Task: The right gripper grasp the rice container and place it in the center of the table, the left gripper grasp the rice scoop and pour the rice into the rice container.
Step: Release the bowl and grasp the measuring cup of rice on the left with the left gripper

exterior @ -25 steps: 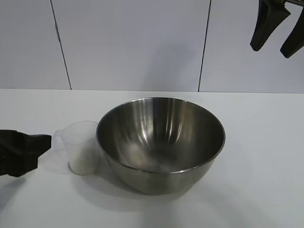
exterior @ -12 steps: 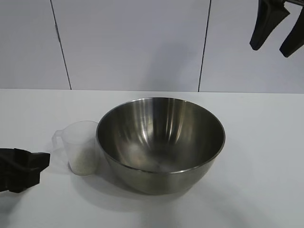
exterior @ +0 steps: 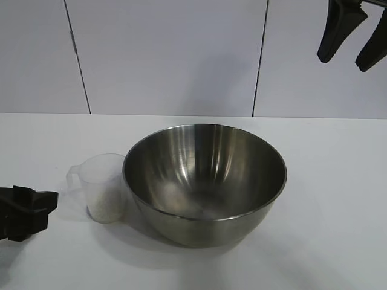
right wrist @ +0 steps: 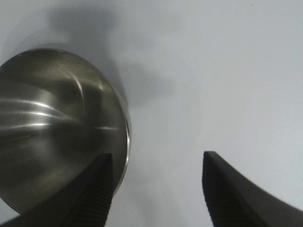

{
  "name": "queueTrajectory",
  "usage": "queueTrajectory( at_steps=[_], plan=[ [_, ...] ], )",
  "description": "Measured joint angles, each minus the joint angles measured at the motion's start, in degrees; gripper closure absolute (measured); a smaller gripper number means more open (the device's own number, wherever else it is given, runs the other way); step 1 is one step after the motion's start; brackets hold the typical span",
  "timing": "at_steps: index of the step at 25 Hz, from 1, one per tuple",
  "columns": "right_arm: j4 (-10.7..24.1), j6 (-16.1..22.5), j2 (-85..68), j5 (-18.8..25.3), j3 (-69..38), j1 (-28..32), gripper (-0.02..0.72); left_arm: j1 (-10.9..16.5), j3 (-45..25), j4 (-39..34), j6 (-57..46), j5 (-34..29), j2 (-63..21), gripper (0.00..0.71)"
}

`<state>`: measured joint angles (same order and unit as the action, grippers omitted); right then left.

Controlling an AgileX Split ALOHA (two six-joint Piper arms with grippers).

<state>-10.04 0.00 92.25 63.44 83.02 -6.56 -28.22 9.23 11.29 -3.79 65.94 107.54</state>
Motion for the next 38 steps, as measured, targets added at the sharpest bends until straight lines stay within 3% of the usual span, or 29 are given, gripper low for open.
queueTrajectory(
  at_steps=[11, 38],
  plan=[
    [-0.21, 0.00, 0.00, -0.20, 0.00, 0.00, 0.313, 0.00, 2.27, 0.00, 0.00, 0.06, 4.53, 0.213],
    [-0.44, 0.00, 0.00, -0.48, 0.00, 0.00, 0.313, 0.00, 7.85, 0.46, 0.00, 0.11, 6.84, 0.213]
  ],
)
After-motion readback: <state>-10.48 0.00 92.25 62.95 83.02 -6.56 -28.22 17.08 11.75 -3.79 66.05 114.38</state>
